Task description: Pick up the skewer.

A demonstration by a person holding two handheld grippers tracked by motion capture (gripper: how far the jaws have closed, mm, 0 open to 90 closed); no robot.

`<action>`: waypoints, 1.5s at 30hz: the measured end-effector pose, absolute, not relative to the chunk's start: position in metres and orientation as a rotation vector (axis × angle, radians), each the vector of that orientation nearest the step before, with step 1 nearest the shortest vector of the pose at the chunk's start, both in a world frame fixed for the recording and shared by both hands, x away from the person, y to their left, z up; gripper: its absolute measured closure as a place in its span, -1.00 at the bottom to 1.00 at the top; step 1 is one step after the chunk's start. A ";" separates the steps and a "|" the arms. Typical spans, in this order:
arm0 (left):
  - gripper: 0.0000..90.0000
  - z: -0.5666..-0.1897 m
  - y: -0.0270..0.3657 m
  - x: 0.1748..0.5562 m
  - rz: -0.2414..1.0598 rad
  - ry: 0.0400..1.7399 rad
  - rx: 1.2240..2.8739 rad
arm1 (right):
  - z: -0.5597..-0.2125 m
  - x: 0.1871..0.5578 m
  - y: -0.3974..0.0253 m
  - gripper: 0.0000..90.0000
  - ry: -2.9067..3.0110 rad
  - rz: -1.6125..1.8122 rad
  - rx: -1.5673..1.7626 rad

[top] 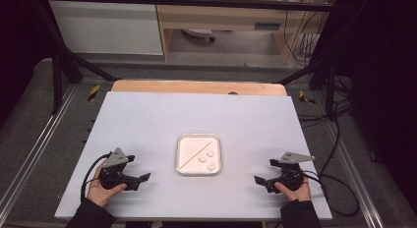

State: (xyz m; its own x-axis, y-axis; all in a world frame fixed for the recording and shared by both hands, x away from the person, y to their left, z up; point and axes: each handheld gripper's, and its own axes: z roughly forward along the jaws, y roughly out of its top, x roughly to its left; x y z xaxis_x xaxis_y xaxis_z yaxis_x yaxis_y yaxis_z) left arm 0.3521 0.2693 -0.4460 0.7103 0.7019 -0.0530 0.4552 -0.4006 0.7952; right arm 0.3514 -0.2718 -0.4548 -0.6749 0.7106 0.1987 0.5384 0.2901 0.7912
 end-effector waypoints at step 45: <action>-0.84 -0.431 0.236 0.350 0.381 0.881 2.114 | -0.456 0.352 -0.270 -0.98 2.376 1.318 1.159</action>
State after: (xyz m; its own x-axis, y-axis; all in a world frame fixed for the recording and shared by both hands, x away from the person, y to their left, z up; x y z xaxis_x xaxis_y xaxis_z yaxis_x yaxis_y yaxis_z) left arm 0.3502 0.2365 -0.4315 0.7125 0.7012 -0.0257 0.4612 -0.4405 0.7702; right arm 0.3524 -0.2704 -0.4559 -0.6774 0.7089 0.1966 0.5421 0.3003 0.7848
